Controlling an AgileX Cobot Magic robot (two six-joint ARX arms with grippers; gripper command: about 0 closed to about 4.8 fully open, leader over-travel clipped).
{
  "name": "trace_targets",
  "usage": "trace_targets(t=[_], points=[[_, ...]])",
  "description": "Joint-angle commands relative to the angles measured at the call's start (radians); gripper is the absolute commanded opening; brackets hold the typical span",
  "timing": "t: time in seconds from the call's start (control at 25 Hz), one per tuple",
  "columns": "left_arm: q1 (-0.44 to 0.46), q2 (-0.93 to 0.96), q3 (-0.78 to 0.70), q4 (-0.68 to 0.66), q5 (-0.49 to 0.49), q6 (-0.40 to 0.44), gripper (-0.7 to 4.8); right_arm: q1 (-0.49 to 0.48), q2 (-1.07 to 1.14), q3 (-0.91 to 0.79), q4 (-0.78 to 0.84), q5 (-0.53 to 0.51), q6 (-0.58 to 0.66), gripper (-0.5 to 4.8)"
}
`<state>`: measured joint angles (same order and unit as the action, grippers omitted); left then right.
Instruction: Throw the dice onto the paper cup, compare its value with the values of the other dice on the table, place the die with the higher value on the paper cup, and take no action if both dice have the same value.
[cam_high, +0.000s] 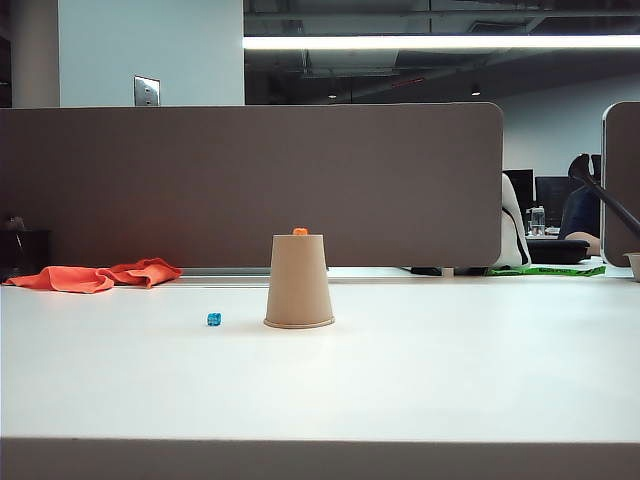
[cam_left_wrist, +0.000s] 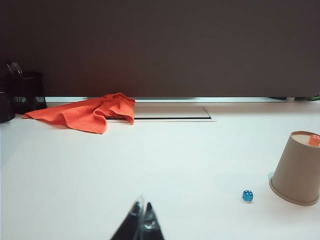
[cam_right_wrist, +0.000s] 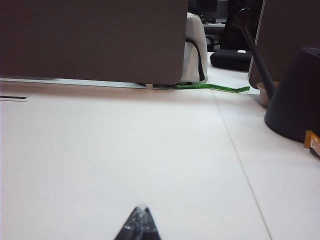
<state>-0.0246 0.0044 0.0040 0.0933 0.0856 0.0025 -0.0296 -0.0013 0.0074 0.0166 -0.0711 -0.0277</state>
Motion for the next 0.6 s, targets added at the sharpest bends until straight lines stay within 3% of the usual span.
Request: trace_targets(t=[0.04, 0.6], points=[[0.000, 0.001, 0.003, 0.016, -0.003, -0.003, -0.05, 0.001, -0.001, -0.002, 0.010, 0.006, 0.001, -0.05], [-0.001, 0.001, 0.003, -0.002, 0.008, -0.003, -0.05, 0.001, -0.001, -0.002, 0.010, 0.006, 0.001, -0.05]])
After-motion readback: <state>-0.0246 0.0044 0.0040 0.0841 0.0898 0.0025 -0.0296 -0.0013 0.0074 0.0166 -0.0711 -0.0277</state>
